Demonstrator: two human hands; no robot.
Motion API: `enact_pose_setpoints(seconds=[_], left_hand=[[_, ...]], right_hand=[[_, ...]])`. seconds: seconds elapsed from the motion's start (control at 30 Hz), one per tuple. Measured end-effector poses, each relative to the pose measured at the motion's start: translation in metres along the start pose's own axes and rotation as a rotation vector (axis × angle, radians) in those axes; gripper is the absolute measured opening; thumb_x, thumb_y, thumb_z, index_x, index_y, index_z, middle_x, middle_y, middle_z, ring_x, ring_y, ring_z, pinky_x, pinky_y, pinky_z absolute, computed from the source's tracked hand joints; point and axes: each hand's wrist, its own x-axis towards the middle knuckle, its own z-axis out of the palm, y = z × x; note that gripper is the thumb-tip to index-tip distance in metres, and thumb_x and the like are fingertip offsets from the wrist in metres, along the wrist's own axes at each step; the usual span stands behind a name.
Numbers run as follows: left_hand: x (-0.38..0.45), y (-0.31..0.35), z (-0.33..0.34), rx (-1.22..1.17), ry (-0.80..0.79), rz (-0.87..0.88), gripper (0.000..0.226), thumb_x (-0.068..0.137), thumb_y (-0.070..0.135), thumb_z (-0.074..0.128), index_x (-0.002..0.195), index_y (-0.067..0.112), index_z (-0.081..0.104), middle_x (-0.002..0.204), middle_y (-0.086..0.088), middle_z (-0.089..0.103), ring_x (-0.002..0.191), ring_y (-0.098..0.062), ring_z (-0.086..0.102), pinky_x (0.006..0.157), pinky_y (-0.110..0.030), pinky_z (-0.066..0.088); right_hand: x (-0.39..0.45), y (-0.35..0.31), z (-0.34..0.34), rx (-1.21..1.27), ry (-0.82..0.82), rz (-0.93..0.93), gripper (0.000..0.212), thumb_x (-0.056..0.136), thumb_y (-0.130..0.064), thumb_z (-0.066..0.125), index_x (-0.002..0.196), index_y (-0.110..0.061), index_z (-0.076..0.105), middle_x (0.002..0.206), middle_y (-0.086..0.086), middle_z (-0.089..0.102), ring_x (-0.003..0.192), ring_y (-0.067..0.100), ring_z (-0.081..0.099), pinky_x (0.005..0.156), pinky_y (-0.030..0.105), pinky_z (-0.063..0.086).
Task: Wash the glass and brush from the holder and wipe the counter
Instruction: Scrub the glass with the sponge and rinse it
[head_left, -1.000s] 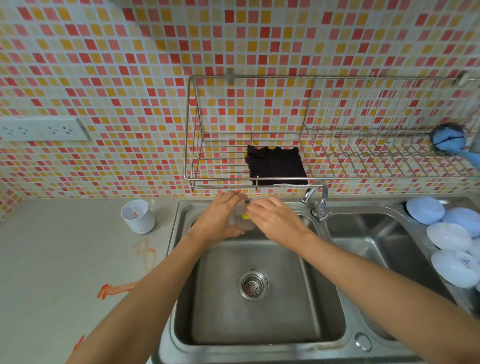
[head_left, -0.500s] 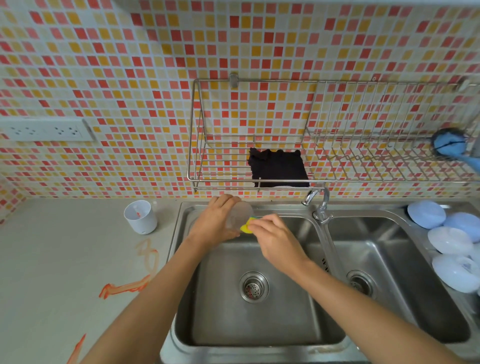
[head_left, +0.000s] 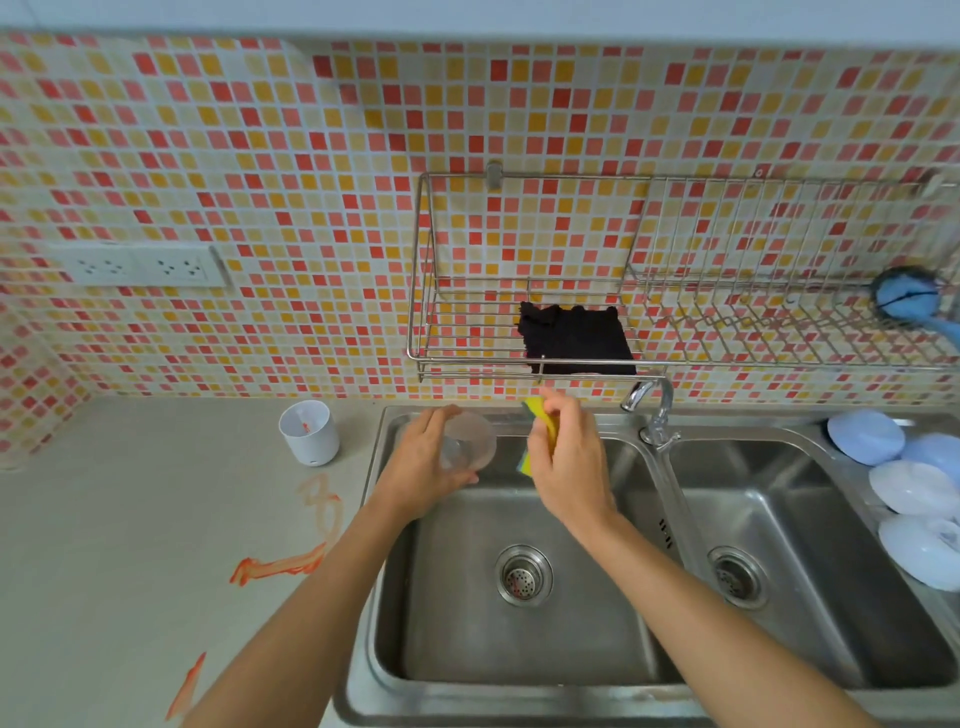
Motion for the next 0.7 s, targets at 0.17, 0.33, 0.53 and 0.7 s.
enact_pose_setpoints(seconds=[0.17, 0.33, 0.53, 0.7], left_hand=[[-0.005, -0.008, -0.002, 0.014, 0.004, 0.011, 0.086, 0.064, 0.039, 0.086, 0.135, 0.02, 0.04, 0.136, 0.002, 0.047, 0.124, -0.018, 0.044, 0.106, -0.034, 0.04], [-0.004, -0.012, -0.002, 0.039, -0.003, 0.015, 0.088, 0.066, 0.041, 0.085, 0.137, 0.022, 0.038, 0.139, 0.002, 0.044, 0.127, -0.017, 0.041, 0.107, -0.03, 0.036], [0.002, -0.026, -0.004, 0.003, -0.027, -0.012, 0.089, 0.065, 0.04, 0.085, 0.138, 0.023, 0.037, 0.14, 0.005, 0.043, 0.126, -0.015, 0.042, 0.104, -0.026, 0.036], [0.009, -0.037, -0.004, 0.006, -0.033, -0.036, 0.09, 0.065, 0.043, 0.085, 0.139, 0.027, 0.036, 0.141, 0.006, 0.043, 0.127, -0.014, 0.042, 0.107, -0.029, 0.039]], right_hand=[[0.066, -0.037, 0.0, 0.009, 0.124, -0.118, 0.015, 0.091, -0.012, 0.057, 0.104, -0.007, 0.055, 0.113, 0.007, 0.051, 0.098, 0.012, 0.051, 0.081, 0.009, 0.039], [0.134, -0.054, 0.037, -0.107, -0.001, 0.02, 0.014, 0.095, -0.015, 0.056, 0.107, -0.011, 0.05, 0.113, 0.011, 0.045, 0.097, 0.023, 0.053, 0.08, 0.031, 0.054], [0.169, -0.037, 0.089, -0.364, -0.324, 0.205, 0.032, 0.096, -0.008, 0.051, 0.128, -0.007, 0.046, 0.139, 0.023, 0.031, 0.124, 0.039, 0.04, 0.088, 0.041, 0.048], [0.17, -0.027, 0.101, -0.437, -0.436, 0.238, 0.018, 0.098, -0.014, 0.048, 0.109, -0.008, 0.06, 0.142, 0.02, 0.04, 0.124, 0.037, 0.045, 0.097, 0.049, 0.046]])
